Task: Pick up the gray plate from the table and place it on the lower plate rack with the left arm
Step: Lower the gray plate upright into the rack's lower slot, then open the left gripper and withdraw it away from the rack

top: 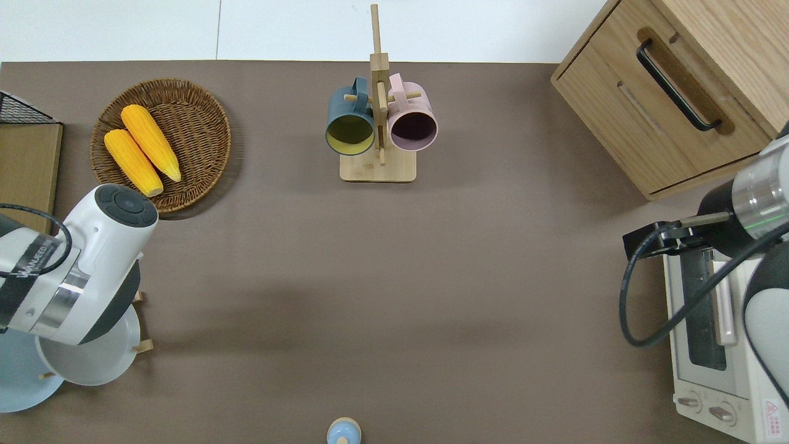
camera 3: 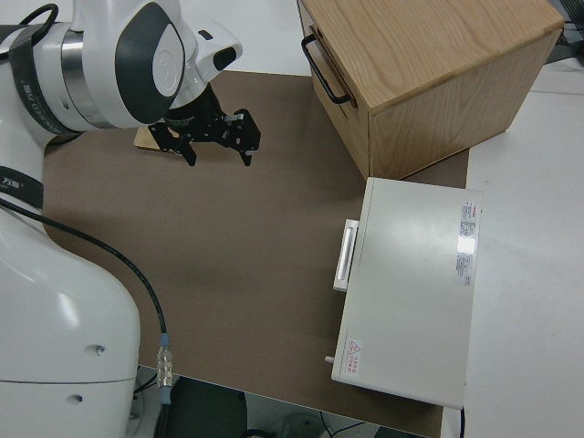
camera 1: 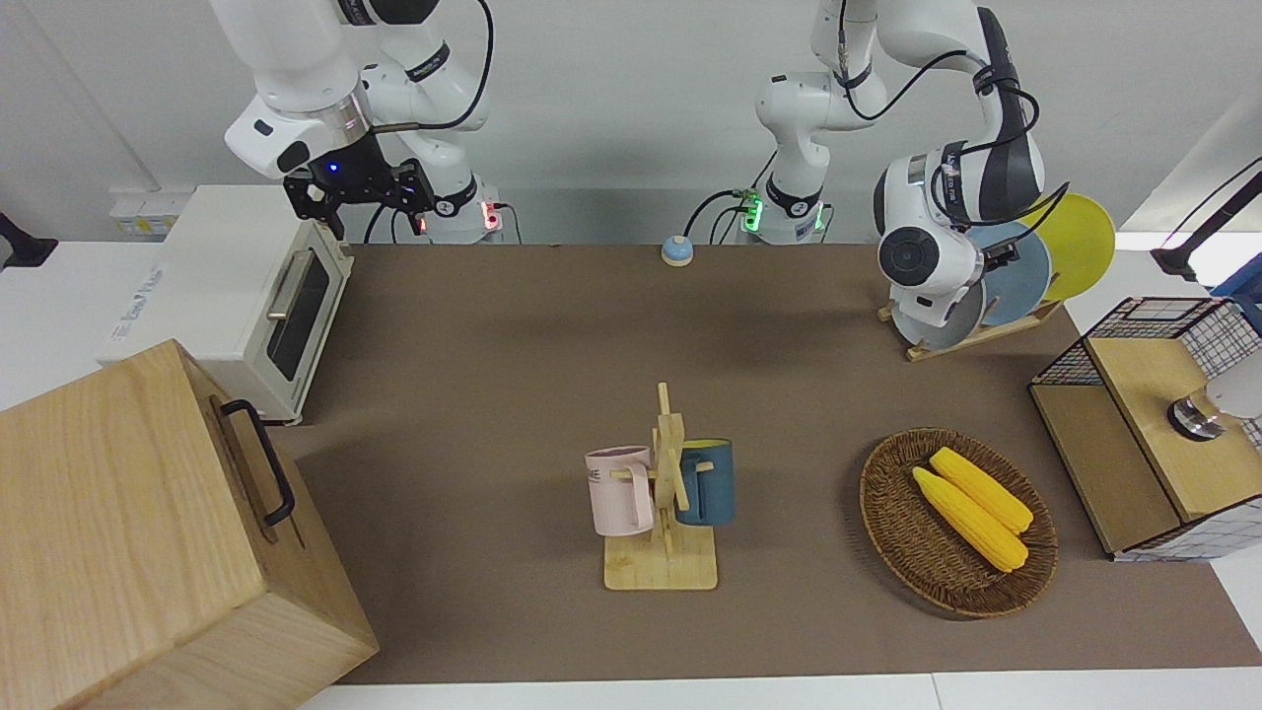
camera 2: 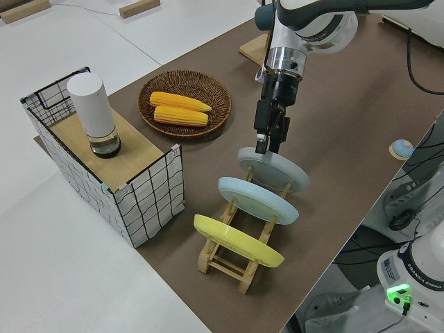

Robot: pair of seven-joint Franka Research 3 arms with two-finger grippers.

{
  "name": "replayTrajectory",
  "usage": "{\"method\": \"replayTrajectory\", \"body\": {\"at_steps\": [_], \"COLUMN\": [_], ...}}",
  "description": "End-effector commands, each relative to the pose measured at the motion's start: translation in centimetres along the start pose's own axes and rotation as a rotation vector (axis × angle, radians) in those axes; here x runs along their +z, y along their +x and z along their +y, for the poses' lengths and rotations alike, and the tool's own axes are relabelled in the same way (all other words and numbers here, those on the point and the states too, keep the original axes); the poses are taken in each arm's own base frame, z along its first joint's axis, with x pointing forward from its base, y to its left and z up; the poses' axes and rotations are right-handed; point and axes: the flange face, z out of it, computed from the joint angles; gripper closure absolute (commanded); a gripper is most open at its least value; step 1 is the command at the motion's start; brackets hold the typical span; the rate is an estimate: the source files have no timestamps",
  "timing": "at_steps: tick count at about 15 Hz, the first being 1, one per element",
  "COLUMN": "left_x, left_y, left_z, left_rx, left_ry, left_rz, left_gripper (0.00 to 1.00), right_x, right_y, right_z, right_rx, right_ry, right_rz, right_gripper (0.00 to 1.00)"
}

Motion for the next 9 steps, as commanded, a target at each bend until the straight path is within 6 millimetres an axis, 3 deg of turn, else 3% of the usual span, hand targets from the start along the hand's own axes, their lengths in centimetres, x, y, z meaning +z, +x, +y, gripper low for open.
{"method": "replayTrajectory", "body": {"at_steps": [1,6,7,9], "left_x": [-1.7,-5.9,-6.4,-8.1], "left_y": [-0.4,-1.0,-1.2,-1.6], "left_z": [-1.3,-4.0,-4.0,-4.6], "left_rx": [0.047,0.109,0.113,0.102], "left_ry": [-0.101,-0.303,-0.344,-0.428], "left_rz": [0.031,0.088,0.094,0.121], "left_gripper": [0.25,0.24,0.20,0.02], "right_x": [-0.3,-0.3,-0.3,-0.3], "right_y": [-0.2,-0.2,-0.2,-0.2], "right_z": [0.2,0.2,0.2,0.3], "right_rx": [0.015,0.015,0.015,0.017], "right_ry": [-0.006,-0.006,-0.007,-0.006], "right_rz": [-0.001,-0.001,-0.003,-0.003], "right_gripper": [0.017,0.017,0.017,0.017]}}
